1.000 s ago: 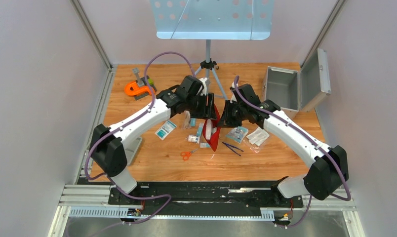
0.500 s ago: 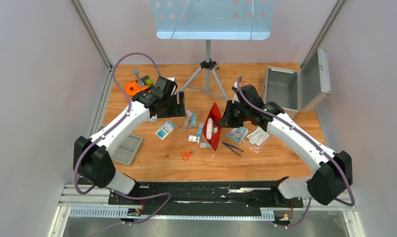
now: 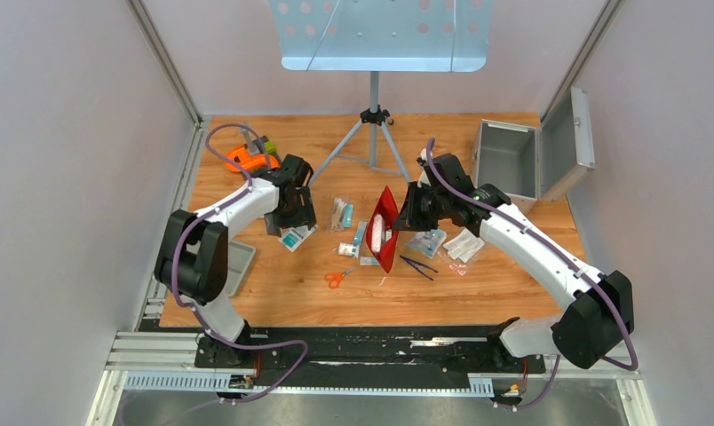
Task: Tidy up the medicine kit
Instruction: Pick up the medical item at the center of the board.
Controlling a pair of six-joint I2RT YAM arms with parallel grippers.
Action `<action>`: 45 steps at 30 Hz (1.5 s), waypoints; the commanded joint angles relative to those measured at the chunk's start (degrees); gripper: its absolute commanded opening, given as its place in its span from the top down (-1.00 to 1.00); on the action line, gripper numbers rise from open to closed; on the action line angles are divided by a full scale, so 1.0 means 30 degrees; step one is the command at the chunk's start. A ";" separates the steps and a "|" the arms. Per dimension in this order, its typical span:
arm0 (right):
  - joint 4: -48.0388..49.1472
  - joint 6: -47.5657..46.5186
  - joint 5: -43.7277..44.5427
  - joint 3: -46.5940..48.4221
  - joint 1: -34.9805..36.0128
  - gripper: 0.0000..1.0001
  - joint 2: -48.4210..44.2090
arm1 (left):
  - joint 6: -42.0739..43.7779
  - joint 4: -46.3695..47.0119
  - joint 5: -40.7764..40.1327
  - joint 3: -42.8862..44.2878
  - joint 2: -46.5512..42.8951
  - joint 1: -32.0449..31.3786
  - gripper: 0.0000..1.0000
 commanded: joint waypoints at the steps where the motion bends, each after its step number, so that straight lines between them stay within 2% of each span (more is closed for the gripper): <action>1: 0.0803 0.0351 -0.0181 0.0106 -0.0098 1.00 -0.0630 | -0.2948 0.0466 -0.1408 0.0079 0.1131 0.0150 -0.69; 8: 0.0826 0.0345 -0.0181 0.0092 -0.0099 1.00 -0.0622 | -0.4479 0.1854 -0.1610 -0.0219 0.1921 0.0342 -0.75; 14: 0.0805 0.0184 -0.0128 0.0154 -0.0099 1.00 -0.0669 | -0.2722 0.2103 -0.1957 0.1304 0.2278 0.0419 -0.80; 18: 0.0819 0.0257 -0.0251 0.0190 -0.0099 1.00 -0.0538 | -0.1188 0.1798 -0.2368 0.2395 0.2960 0.0565 -0.92; 23: 0.0826 0.0247 -0.0300 0.0253 -0.0099 1.00 -0.0547 | 0.0970 0.1525 -0.0315 0.3242 0.5097 0.0670 -0.95; 28: 0.0827 0.0228 -0.0295 0.0253 -0.0099 1.00 -0.0549 | 0.1124 0.2147 0.1644 0.2150 0.5235 0.0655 -0.89; 35: 0.0819 0.0177 -0.0435 0.0547 -0.0106 1.00 -0.0168 | -0.0112 0.2854 0.4368 -0.0275 0.3453 0.0449 -0.82; 45: 0.0856 0.0199 -0.0534 0.0667 -0.0099 1.00 0.0074 | -0.1622 0.2895 0.5086 -0.2779 0.0730 -0.0151 -0.82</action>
